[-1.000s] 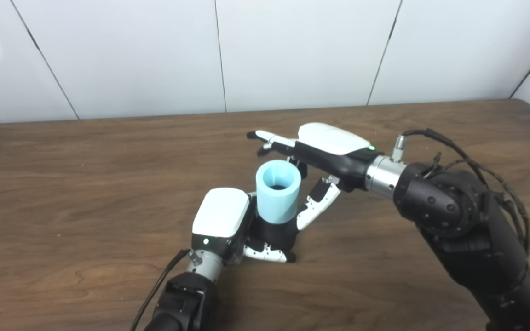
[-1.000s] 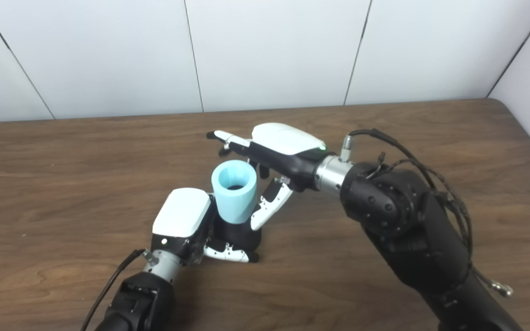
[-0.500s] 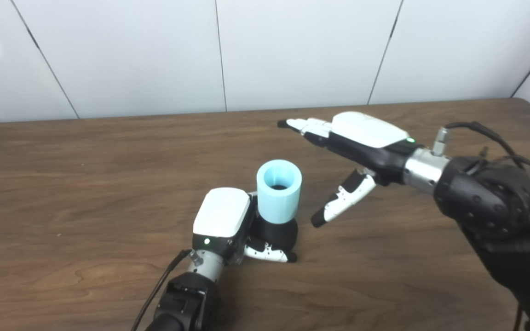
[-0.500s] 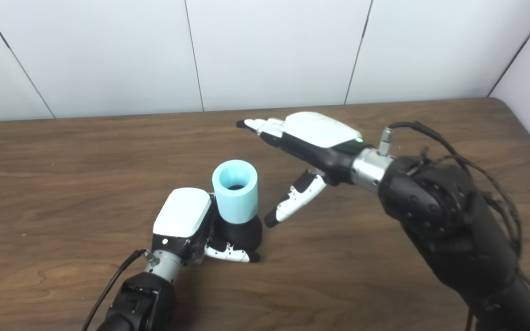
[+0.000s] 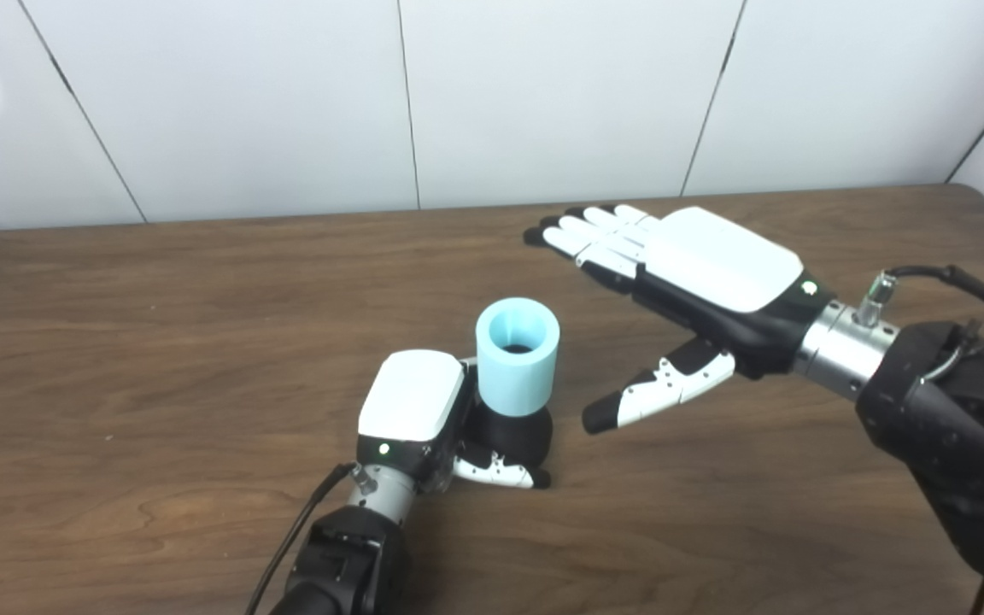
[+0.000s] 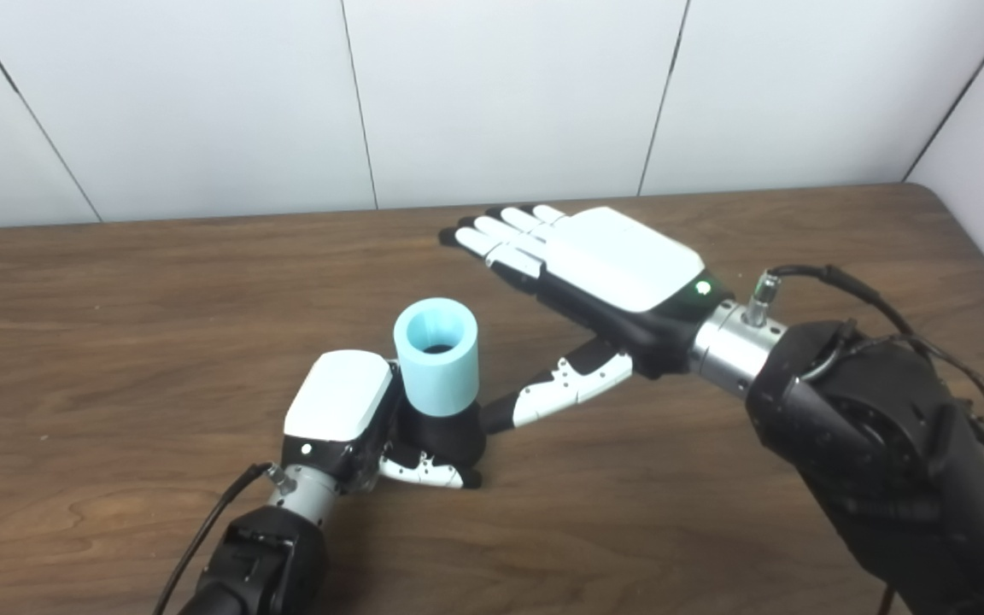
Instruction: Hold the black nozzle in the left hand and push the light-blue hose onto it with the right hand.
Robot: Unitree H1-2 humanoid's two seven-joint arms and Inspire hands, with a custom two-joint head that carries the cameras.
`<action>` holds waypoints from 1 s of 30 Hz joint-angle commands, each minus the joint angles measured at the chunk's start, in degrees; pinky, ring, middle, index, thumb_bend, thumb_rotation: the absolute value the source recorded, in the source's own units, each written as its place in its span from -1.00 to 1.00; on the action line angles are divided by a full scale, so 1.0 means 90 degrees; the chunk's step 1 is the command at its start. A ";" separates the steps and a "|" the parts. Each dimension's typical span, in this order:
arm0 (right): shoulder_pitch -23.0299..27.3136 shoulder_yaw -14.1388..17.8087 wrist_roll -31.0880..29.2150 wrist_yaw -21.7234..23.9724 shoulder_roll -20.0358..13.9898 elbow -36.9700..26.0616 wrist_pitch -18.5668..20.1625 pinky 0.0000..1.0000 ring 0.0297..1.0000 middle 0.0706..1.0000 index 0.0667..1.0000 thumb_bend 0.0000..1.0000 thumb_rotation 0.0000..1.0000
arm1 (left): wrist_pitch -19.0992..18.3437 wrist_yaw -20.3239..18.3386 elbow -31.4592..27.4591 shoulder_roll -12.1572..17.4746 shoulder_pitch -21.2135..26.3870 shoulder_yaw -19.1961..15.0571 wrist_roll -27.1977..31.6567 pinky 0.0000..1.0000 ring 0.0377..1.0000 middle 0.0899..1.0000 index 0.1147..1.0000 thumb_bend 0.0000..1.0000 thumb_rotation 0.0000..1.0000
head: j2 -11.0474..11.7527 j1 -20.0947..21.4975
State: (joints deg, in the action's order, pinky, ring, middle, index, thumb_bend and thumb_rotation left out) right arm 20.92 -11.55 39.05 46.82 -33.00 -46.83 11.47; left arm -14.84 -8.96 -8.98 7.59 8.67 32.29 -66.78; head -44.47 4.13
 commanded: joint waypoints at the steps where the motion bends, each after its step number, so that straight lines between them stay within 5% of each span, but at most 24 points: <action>1: 0.0058 0.0058 0.0159 -0.0009 -0.0042 -0.0261 -0.0174 1.00 1.00 1.00 1.00 0.64 1.00 | 0.0049 -0.0518 0.0210 0.0060 -0.0330 0.0164 0.0166 -0.27 -0.22 -0.29 -0.16 0.05 -1.00 | -0.0013 -0.0002; 6: -0.0076 0.0034 0.0305 0.0178 0.0077 -0.0418 -0.0261 1.00 1.00 1.00 1.00 0.56 1.00 | 0.0005 -0.0588 0.0177 0.0067 -0.0334 0.0176 0.0122 -0.30 -0.24 -0.19 -0.16 0.05 -1.00 | -0.0022 -0.0016; 30: -0.0270 -0.0268 0.0639 0.0563 0.0661 -0.0218 -0.1004 1.00 1.00 1.00 1.00 0.49 1.00 | 0.0031 -0.0534 0.0199 0.0074 -0.0334 0.0216 0.0038 -0.24 -0.18 -0.31 -0.13 0.04 -1.00 | -0.0045 -0.0027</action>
State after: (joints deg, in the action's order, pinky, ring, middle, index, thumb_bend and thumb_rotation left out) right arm 16.96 -14.46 44.40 52.19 -27.00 -48.03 3.40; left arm -14.76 -9.27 -9.21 7.85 8.67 32.39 -66.81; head -44.82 3.87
